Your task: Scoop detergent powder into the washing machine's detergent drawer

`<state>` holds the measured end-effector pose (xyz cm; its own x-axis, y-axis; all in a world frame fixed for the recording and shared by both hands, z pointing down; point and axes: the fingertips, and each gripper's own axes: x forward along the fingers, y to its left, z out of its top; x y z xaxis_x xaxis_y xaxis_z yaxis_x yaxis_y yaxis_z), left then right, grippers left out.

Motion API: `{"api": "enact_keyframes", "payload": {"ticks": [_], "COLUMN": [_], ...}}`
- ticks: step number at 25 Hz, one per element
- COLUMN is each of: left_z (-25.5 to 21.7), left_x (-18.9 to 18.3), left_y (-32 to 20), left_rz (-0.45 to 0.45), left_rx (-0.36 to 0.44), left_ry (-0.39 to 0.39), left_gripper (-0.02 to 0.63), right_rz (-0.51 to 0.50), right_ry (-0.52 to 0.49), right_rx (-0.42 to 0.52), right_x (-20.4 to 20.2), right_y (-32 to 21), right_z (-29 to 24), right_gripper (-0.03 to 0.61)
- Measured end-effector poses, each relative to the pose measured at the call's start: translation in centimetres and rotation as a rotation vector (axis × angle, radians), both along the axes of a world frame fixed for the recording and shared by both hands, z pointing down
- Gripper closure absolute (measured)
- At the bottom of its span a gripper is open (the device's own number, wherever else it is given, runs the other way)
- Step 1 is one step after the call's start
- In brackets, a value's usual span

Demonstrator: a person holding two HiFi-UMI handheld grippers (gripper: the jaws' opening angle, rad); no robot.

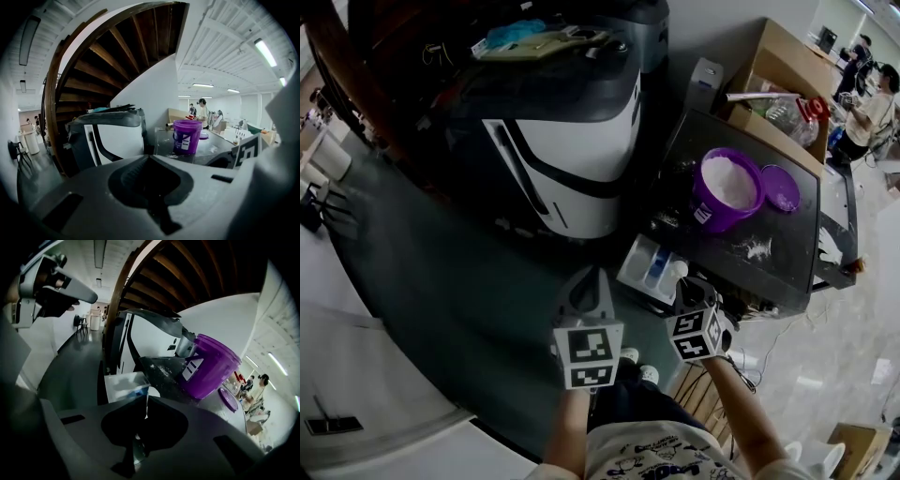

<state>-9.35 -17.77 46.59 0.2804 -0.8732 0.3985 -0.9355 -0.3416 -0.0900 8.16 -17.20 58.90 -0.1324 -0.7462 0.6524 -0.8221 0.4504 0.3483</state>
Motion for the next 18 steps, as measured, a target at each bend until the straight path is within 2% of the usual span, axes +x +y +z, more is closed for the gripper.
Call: {"api": "enact_keyframes", "payload": {"ticks": [5, 12, 18], "left_z": [0.2, 0.4, 0.4], "left_x": [-0.5, -0.7, -0.9], "left_y": [0.0, 0.1, 0.4], "left_rz": [-0.012, -0.024, -0.028], "left_rx": [-0.006, -0.013, -0.017], "left_ry": [0.005, 0.015, 0.026], "left_gripper": [0.611, 0.612, 0.612], "right_rz": [-0.084, -0.25, -0.291], "right_ry": [0.153, 0.519, 0.61], "right_rx": [0.015, 0.089, 0.067], "right_x": [-0.9, -1.8, -2.0], "right_y": [0.4, 1.0, 1.8], "right_z": [1.3, 2.8, 4.4], "right_gripper": [0.558, 0.558, 0.558]}}
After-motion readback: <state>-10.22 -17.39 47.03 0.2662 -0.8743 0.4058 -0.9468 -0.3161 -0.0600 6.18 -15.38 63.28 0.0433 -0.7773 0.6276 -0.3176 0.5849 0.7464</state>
